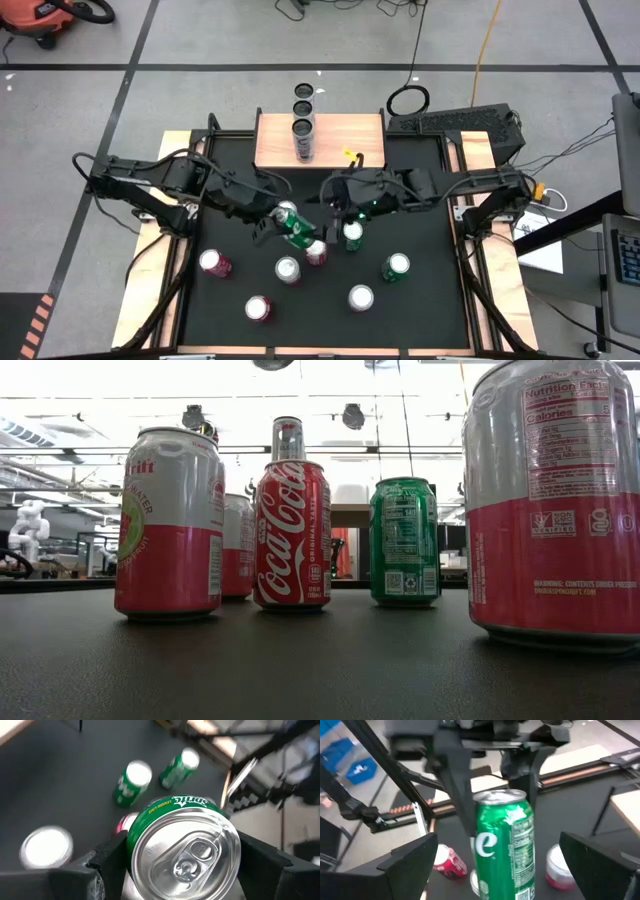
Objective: Place canned beverage on shelf
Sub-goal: Put the left green soda can on the shelf
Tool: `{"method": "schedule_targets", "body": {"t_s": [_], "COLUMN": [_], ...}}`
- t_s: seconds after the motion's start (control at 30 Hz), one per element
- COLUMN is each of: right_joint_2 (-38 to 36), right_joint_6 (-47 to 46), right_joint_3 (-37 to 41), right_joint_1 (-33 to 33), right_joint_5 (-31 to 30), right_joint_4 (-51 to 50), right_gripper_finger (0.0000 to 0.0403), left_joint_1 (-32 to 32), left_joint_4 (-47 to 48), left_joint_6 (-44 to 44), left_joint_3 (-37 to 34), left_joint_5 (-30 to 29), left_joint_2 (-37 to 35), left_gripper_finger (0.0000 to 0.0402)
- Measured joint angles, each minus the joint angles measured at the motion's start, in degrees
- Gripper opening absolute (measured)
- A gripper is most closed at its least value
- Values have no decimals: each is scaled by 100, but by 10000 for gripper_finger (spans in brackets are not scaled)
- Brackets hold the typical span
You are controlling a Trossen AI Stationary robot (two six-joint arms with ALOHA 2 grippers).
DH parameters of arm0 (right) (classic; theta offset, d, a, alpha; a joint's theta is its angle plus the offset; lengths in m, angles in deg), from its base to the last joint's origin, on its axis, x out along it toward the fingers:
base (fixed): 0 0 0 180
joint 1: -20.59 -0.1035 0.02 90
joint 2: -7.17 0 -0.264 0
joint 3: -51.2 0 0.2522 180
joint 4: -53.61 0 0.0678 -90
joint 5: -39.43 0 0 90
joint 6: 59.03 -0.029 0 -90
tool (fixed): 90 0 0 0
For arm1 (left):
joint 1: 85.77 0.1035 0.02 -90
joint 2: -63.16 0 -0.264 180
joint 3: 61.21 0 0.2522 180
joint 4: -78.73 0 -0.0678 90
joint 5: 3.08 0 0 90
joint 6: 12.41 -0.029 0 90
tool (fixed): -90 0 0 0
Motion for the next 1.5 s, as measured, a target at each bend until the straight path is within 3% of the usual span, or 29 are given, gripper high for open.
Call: {"method": "schedule_targets", "body": {"t_s": [0.3, 0.73, 1.5], "right_joint_2": [0, 83, 75], "right_joint_6": [268, 273, 419], "right_joint_3": [-209, -209, -209], "right_joint_1": [193, 602, 630], "right_joint_5": [340, 1486, 1378], "right_joint_4": [-596, -716, -869], "right_gripper_finger": [399, 398, 393], "left_joint_1": [64, 240, 283], "left_joint_4": [-940, -988, -1713], "left_joint_6": [227, 66, -88], "left_joint_3": [0, 0, 0], "left_joint_5": [-335, -281, -206], "left_joint_2": [-2, 39, 287], "left_gripper_finger": [283, 283, 284]}}
